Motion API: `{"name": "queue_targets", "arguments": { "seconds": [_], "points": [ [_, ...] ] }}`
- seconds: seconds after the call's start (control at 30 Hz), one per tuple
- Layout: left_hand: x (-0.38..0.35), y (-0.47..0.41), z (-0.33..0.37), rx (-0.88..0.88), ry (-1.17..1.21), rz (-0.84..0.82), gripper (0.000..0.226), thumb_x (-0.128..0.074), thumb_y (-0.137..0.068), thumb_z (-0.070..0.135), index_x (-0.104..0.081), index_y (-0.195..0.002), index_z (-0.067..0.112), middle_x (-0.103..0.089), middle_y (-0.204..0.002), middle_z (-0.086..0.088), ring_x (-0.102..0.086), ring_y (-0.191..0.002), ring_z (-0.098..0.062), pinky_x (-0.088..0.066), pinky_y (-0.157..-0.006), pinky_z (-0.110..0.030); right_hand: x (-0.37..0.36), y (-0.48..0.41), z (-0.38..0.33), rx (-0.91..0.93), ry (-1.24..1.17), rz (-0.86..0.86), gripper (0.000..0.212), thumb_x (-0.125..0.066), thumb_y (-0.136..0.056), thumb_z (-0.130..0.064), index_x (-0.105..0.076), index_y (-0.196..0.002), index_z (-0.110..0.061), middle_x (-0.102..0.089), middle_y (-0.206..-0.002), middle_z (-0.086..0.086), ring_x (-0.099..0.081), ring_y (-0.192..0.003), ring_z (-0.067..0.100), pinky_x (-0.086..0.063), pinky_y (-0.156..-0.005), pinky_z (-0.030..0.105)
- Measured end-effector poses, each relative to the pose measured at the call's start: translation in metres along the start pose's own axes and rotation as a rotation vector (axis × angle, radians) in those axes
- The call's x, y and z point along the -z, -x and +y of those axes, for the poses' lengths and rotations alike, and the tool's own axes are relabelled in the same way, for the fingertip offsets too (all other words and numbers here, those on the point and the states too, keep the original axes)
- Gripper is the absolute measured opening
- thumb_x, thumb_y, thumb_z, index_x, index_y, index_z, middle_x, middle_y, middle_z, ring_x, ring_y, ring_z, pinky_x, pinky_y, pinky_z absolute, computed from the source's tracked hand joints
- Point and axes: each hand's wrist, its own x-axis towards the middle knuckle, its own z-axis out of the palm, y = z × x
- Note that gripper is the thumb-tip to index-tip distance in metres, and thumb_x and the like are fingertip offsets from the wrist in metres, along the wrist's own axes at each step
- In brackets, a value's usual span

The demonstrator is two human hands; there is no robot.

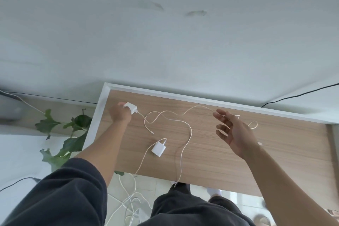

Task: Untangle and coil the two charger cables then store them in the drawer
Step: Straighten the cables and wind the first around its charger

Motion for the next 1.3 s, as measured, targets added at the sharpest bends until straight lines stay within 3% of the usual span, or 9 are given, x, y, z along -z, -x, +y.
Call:
{"name": "queue_targets", "arguments": {
  "seconds": [0.17, 0.33, 0.4, 0.47, 0.53, 0.73, 0.9, 1.1, 1.3],
  "points": [
    [-0.017, 0.042, 0.023, -0.437, -0.05, -0.012, 0.025, -0.059, -0.101, 0.008, -0.075, -0.12, 0.007, -0.071, -0.122, -0.015, -0.061, -0.122, -0.031, -0.049, -0.109, -0.046, -0.02, -0.003, 0.005, -0.005, 0.008, -0.008, 0.032, -0.055, -0.116, -0.035, -0.078, -0.134, -0.021, -0.08, -0.136, -0.002, -0.063, -0.084, 0.016, -0.057, -0.086, 0.036],
    [-0.033, 0.126, 0.074, -0.582, 0.144, -0.718, 0.039, -0.056, -0.113, 0.046, -0.062, -0.148, 0.029, -0.069, -0.14, 0.012, -0.077, -0.075, -0.024, -0.067, -0.078, -0.039, -0.033, 0.0, 0.004, 0.022, 0.059, -0.046, 0.034, -0.053, -0.118, -0.035, -0.076, -0.137, -0.019, -0.079, -0.137, -0.001, -0.062, -0.083, 0.015, -0.056, -0.087, 0.037],
    [-0.038, 0.147, 0.088, -0.633, 0.097, -0.886, 0.043, -0.055, -0.111, 0.057, -0.067, -0.141, 0.03, -0.078, -0.124, 0.013, -0.078, -0.077, -0.02, -0.067, -0.075, -0.034, -0.035, 0.002, 0.002, 0.044, 0.07, -0.043, 0.036, -0.052, -0.118, -0.035, -0.074, -0.141, -0.018, -0.08, -0.133, -0.002, -0.061, -0.081, 0.015, -0.056, -0.086, 0.037],
    [-0.043, 0.157, 0.095, -0.713, 0.068, -0.857, 0.031, -0.057, -0.112, 0.051, -0.077, -0.118, 0.029, -0.077, -0.09, 0.004, -0.072, -0.072, -0.017, -0.062, -0.073, -0.034, -0.032, 0.004, 0.0, 0.071, 0.049, -0.027, 0.036, -0.053, -0.117, -0.036, -0.074, -0.14, -0.018, -0.078, -0.113, -0.005, -0.057, -0.075, 0.013, -0.056, -0.083, 0.036],
    [-0.048, 0.153, 0.095, -0.768, 0.058, -0.75, 0.027, -0.057, -0.113, 0.036, -0.08, -0.102, 0.028, -0.071, -0.079, 0.003, -0.065, -0.07, -0.02, -0.055, -0.072, -0.036, -0.025, 0.006, -0.004, 0.093, 0.007, 0.0, 0.036, -0.055, -0.117, -0.038, -0.075, -0.139, -0.017, -0.063, -0.091, -0.009, -0.046, -0.066, 0.012, -0.053, -0.081, 0.035],
    [-0.054, 0.127, 0.094, -0.832, -0.104, -0.523, 0.019, -0.071, -0.104, 0.026, -0.089, -0.101, 0.027, -0.066, -0.09, -0.006, -0.062, -0.079, -0.016, -0.046, -0.079, -0.033, 0.0, 0.015, -0.013, 0.148, -0.121, 0.093, 0.025, -0.057, -0.116, -0.038, -0.074, -0.124, -0.02, -0.052, -0.079, -0.01, -0.036, -0.061, 0.012, -0.05, -0.076, 0.032],
    [-0.055, 0.118, 0.095, -0.784, -0.186, -0.368, 0.012, -0.081, -0.099, 0.033, -0.089, -0.104, 0.025, -0.058, -0.086, 0.009, -0.06, -0.086, -0.017, -0.046, -0.08, -0.034, 0.035, 0.016, -0.022, 0.176, -0.254, 0.178, 0.02, -0.058, -0.116, -0.036, -0.071, -0.122, -0.023, -0.055, -0.08, -0.011, -0.037, -0.059, 0.011, -0.052, -0.072, 0.031],
    [-0.071, 0.125, 0.096, -0.731, -0.239, -0.286, 0.015, -0.085, -0.096, 0.034, -0.09, -0.105, 0.022, -0.061, -0.087, 0.007, -0.062, -0.088, -0.018, -0.042, -0.079, -0.032, 0.093, 0.021, -0.041, 0.226, -0.31, 0.307, 0.016, -0.059, -0.115, -0.035, -0.07, -0.12, -0.024, -0.054, -0.08, -0.01, -0.036, -0.055, 0.011, -0.052, -0.07, 0.03],
    [-0.097, 0.153, 0.102, -0.702, -0.262, -0.28, 0.013, -0.087, -0.091, 0.041, -0.09, -0.099, 0.031, -0.071, -0.092, 0.002, -0.07, -0.091, -0.022, -0.054, -0.085, -0.035, 0.157, 0.028, -0.052, 0.257, -0.209, 0.412, 0.028, -0.065, -0.11, -0.046, -0.076, -0.121, -0.023, -0.055, -0.09, -0.011, -0.039, -0.058, 0.01, -0.056, -0.076, 0.033]
  ]
}}
